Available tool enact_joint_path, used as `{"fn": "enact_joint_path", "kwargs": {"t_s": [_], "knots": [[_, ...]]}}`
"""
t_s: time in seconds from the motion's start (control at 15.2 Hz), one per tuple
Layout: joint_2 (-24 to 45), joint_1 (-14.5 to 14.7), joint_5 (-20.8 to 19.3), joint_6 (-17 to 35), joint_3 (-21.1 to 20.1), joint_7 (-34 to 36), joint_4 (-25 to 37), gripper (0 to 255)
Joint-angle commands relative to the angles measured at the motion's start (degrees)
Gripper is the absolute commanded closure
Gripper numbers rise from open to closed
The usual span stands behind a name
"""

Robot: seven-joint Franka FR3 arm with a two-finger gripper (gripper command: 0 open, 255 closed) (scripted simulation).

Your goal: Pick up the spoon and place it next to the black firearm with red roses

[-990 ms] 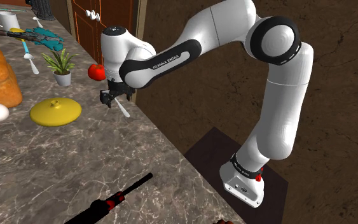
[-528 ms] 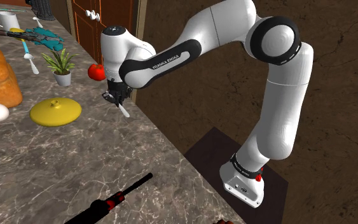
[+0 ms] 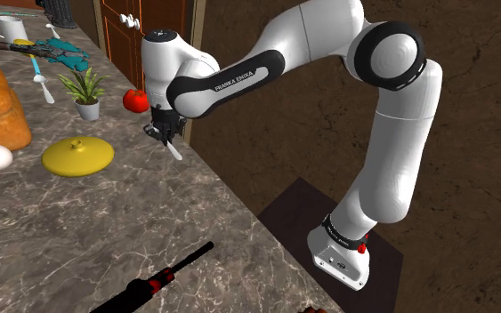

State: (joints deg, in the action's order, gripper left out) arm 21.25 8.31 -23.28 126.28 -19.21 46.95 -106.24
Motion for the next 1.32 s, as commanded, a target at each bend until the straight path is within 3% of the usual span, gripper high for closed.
{"fn": "enact_joint_path", "kwargs": {"t_s": [0.0, 1.25], "knots": [[-0.8, -0.1, 0.6, -1.3, -0.3, -0.5, 0.6, 255], [-6.3, -0.6, 4.7, -13.2, -1.6, -5.0, 7.8, 255]]}}
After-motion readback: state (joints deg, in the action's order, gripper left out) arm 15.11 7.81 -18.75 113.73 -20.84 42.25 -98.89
